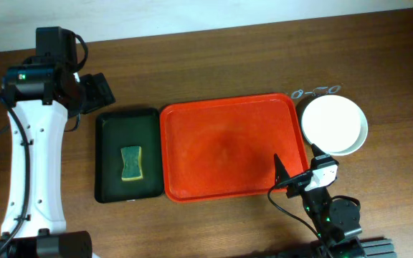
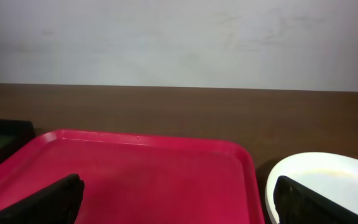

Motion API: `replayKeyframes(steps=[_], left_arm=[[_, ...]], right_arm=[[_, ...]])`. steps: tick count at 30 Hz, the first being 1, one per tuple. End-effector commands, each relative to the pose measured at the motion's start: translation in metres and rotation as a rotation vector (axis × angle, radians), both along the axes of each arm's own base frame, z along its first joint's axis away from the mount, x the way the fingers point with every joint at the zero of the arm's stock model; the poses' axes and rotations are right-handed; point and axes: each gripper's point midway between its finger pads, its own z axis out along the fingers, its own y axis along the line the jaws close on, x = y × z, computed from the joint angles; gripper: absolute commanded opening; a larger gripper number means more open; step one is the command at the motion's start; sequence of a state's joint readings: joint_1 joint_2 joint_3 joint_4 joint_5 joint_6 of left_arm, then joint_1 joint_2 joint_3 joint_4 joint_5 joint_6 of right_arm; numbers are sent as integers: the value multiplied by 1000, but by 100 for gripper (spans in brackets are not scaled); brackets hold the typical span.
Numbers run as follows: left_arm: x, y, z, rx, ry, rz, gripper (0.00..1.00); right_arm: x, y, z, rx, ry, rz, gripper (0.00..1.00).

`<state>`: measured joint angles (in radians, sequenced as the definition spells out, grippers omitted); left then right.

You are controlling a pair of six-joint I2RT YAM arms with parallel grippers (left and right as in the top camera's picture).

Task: Clean dirty plates on tray and stack at the side

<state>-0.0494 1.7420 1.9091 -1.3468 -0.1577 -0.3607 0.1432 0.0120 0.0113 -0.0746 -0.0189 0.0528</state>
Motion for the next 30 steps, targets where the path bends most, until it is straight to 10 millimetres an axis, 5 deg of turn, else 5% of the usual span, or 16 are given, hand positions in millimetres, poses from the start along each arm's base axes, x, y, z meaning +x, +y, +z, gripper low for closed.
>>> replayKeyframes(steps=[1,30], left_arm=[[0,1,6,-1,-17,10,99],[0,1,6,-1,-17,10,99]], right_arm=[[0,-3,-2,2,3,-17,99],[1,-5,-2,-24,-1,-26,99]])
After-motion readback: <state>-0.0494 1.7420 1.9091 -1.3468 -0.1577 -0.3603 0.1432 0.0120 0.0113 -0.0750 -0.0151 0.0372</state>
